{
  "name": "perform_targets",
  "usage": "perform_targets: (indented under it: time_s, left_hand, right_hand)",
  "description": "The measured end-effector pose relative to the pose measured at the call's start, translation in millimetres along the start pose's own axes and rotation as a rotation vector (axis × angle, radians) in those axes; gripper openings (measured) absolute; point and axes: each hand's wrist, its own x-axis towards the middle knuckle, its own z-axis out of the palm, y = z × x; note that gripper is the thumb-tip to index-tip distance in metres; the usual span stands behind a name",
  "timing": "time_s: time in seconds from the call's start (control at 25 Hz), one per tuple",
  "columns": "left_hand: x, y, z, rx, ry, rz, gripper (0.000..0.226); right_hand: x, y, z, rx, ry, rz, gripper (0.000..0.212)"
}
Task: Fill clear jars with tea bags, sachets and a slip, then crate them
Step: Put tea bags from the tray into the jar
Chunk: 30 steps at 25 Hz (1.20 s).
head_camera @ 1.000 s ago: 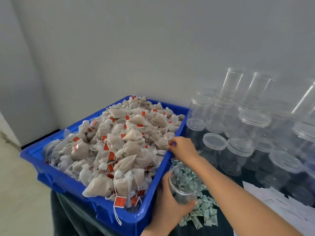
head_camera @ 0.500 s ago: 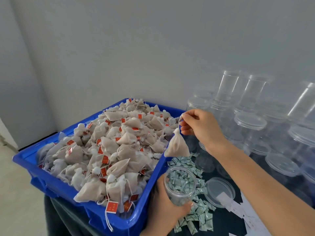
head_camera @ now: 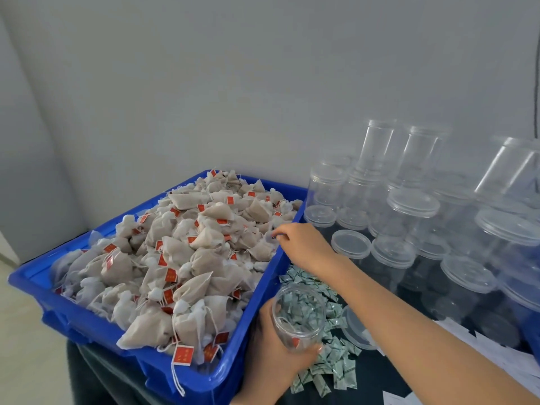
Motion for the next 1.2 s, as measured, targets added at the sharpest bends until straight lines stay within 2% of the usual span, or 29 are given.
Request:
perform_targets:
  time_s: [0.08,0.28,0.36,0.44,0.52,0.6,0.72,0.8,0.88,0.96,1.08,1.12,1.2]
  left_hand:
    - [1.3,-0.1,-0.9,0.013,-0.012,0.002,0.098]
    - [2.2,-2.8,-3.3,0.027,-0.052,-0.035,0.102]
    - [1.5,-2.6,-3.7,0.015,-0.062,-0.054,0.105]
    - [0.8,-2.9,-3.1,0.011,-0.069,-0.062,0.107]
    - [-0.1,-3.8,-2.8,0.002,-0.069,-0.056,0.106]
    - [-0.7,-1.8,-3.6,-0.006,-0.062,-0.042,0.102]
    - [-0.5,-1.0,-3.2,0.003,-0.053,-0.037,0.104]
    - [-0.1,-0.7,-3.6,0.012,-0.062,-0.045,0.105]
    - [0.4,-0.2,-2.8,0.018,-0.060,-0.023,0.104]
    - [1.2,3.2,-4.4,0.001,-0.066,-0.008,0.104]
    - [1.4,4.9,-6.1,0.003,-0.052,-0.043,0.104]
    - [1.7,7.5,-6.4,0.010,-0.043,-0.050,0.105]
    - [5.7,14.0,-3.4,0.046,-0.025,-0.043,0.105]
  right_hand:
    - [27.4,-3.1,18.1,-0.023,-0.049,0.003,0.036]
    - [49.7,7.6,49.4,-0.262,-0.203,0.082,0.036]
    - [48.7,7.8,53.3,-0.256,-0.233,0.080,0.040]
    - [43.6,4.5,52.0,-0.243,-0.169,0.062,0.034]
    - [38.6,6.6,47.7,-0.255,-0.029,0.014,0.026]
    - [36.0,13.0,40.6,-0.220,0.016,-0.013,0.025]
    - [37.4,17.6,40.2,-0.130,-0.166,0.064,0.037]
    - [42.7,13.2,45.9,-0.246,-0.307,0.102,0.039]
    - [48.3,5.5,51.0,-0.291,-0.347,0.147,0.038]
    - [48.7,-1.0,51.9,-0.261,-0.297,0.176,0.039]
    - [33.3,-1.3,54.6,-0.271,-0.087,0.104,0.027]
    - [27.5,0.6,55.3,-0.202,0.018,0.071,0.022]
    - [16.5,1.4,44.2,0.091,0.191,0.036,0.008]
